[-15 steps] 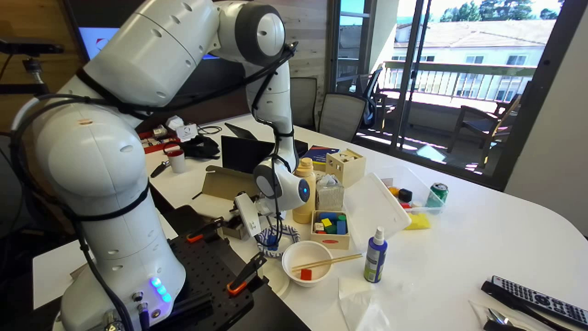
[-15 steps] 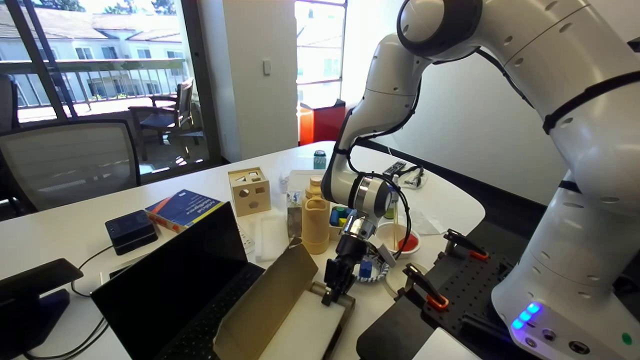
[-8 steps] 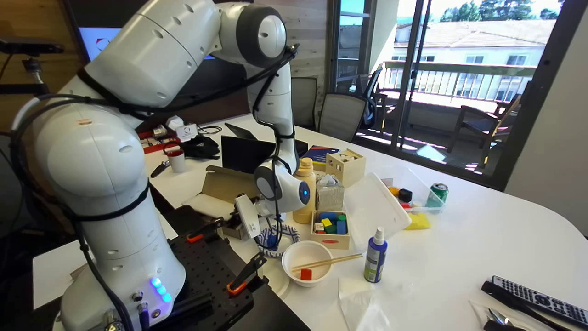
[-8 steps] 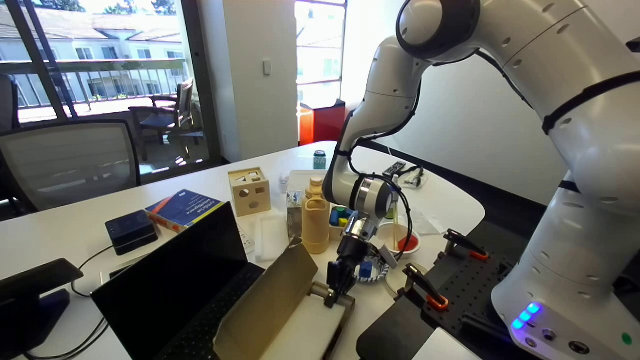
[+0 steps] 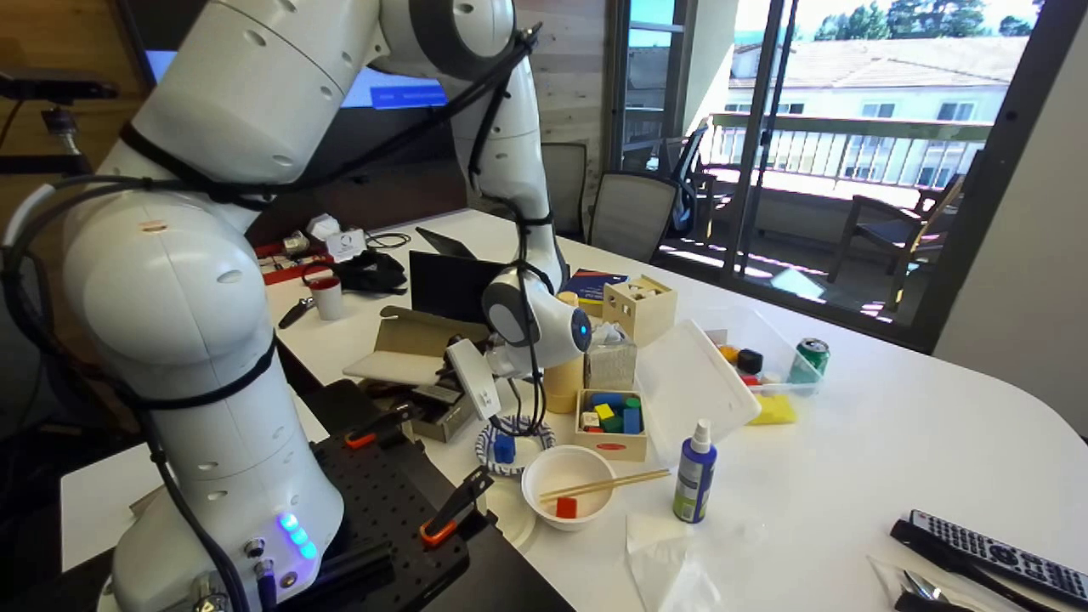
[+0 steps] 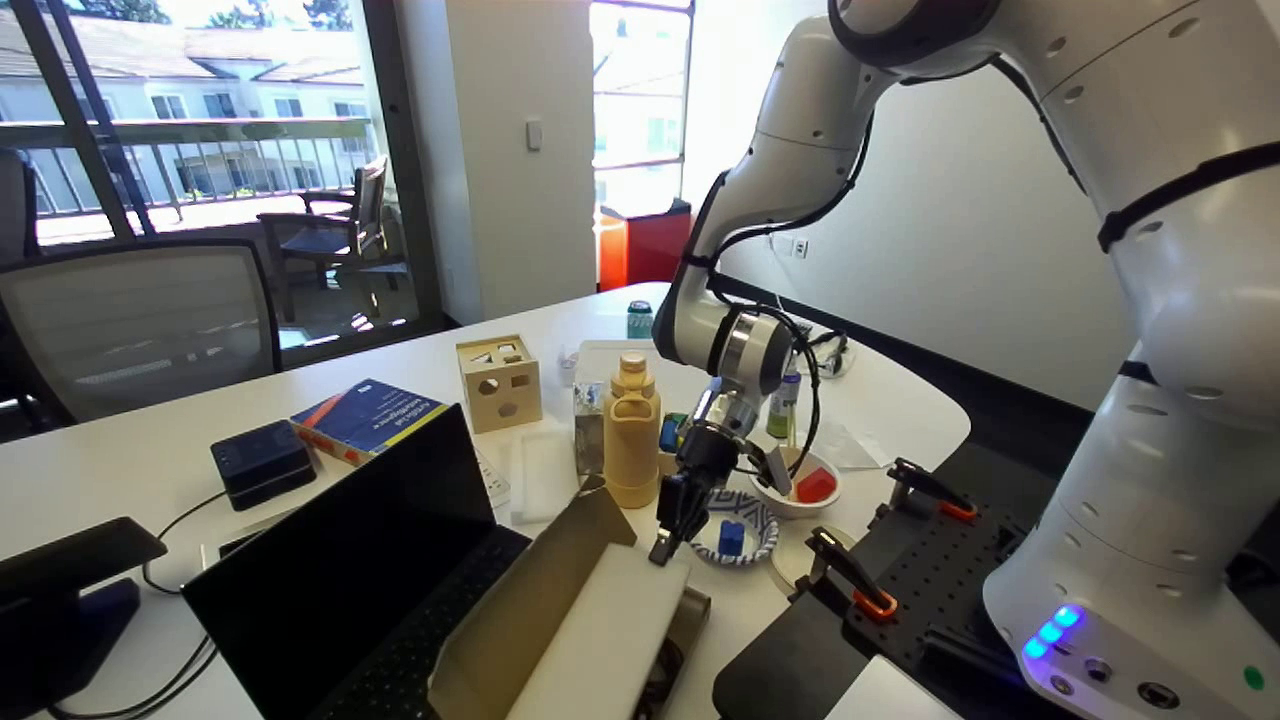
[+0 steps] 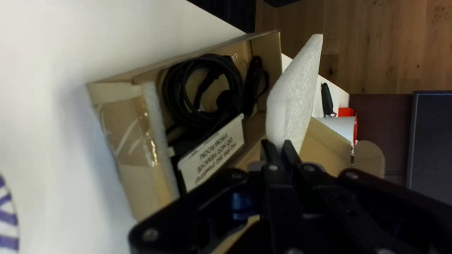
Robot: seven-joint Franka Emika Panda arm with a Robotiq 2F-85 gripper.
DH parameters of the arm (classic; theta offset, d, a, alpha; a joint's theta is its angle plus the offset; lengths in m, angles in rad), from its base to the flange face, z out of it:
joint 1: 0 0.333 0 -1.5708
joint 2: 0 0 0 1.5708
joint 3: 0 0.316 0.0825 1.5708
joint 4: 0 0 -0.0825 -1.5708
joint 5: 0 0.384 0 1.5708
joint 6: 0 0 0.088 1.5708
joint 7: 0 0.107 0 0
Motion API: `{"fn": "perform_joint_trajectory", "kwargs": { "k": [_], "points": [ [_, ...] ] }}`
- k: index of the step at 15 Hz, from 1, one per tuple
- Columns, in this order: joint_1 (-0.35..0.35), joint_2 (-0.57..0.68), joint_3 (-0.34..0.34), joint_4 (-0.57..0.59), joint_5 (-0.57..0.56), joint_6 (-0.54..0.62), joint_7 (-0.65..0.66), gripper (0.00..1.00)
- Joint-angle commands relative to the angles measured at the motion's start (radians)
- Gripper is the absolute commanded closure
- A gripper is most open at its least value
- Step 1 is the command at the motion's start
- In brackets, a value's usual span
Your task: Remove the foam cover from the box
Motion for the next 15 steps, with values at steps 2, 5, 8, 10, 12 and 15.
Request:
{"fn": "perform_joint_trajectory", "kwargs": {
  "k": [2,5,8,10,12,15],
  "points": [
    [-0.005,-0.276,-0.049,-0.126,-0.136,-0.108,0.098,0.99],
    [-0.011,-0.434,-0.075,-0.161,-0.219,-0.157,0.176,0.99],
    [-0.030,-0.561,-0.095,-0.145,-0.271,-0.201,0.243,0.99],
    [-0.045,-0.601,-0.103,-0.096,-0.270,-0.234,0.281,0.99],
    [-0.051,-0.606,-0.108,-0.041,-0.228,-0.214,0.300,0.99],
    [-0.048,-0.562,-0.103,0.052,-0.162,-0.146,0.320,0.99]
  ]
}}
